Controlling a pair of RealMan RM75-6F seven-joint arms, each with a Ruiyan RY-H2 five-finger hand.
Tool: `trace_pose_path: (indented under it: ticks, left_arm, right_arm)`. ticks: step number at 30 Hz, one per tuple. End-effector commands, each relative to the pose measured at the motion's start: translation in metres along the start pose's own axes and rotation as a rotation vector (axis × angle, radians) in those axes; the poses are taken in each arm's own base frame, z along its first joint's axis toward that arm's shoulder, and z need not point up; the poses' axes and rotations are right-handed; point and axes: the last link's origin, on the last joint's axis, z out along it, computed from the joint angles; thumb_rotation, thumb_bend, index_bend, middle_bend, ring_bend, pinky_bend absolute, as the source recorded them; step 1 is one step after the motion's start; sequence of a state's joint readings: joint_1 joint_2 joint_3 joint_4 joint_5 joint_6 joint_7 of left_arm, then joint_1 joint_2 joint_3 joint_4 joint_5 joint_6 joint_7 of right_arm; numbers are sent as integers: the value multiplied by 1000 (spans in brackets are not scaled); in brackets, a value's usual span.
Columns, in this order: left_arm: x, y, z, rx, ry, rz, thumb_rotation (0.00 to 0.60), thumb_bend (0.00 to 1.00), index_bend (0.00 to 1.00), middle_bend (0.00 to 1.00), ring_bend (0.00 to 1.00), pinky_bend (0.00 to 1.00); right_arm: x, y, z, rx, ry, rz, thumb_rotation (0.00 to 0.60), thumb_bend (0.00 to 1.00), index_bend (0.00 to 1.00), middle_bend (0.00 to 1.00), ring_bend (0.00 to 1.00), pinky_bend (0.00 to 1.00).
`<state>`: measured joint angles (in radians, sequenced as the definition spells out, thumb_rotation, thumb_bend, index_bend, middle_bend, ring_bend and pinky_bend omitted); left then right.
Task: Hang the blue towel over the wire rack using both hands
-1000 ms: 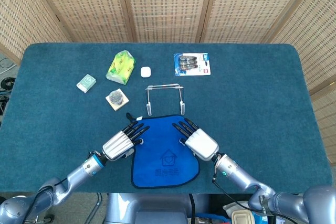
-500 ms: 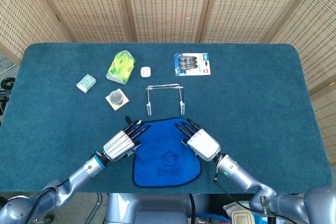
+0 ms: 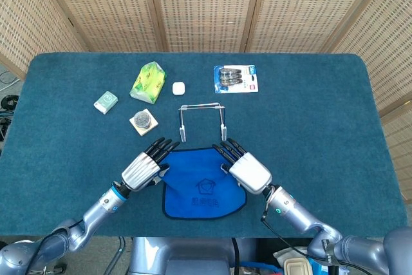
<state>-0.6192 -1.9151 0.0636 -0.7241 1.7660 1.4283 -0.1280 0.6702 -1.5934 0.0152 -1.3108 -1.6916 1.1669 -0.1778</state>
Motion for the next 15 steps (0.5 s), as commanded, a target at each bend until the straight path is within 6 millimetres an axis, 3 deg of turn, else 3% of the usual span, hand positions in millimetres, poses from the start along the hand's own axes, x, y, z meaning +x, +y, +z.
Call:
trace_pose_path:
  ticks: [1, 7, 15]
  left_arm:
    - [16, -6, 6, 29, 62, -24, 600, 384, 761, 0, 0, 74]
    - [52, -14, 20, 31, 149, 3, 600, 385, 776, 0, 0, 73]
    - [92, -21, 38, 59, 234, 11, 600, 403, 778, 0, 0, 68]
  right_arm:
    - [21, 2, 5, -3, 55, -5, 600, 572, 610, 0, 0, 0]
    - [63, 5, 18, -12, 126, -23, 600, 575, 612, 0, 0, 0]
    - [101, 16, 36, -74, 173, 10, 600, 576, 612, 0, 0, 0]
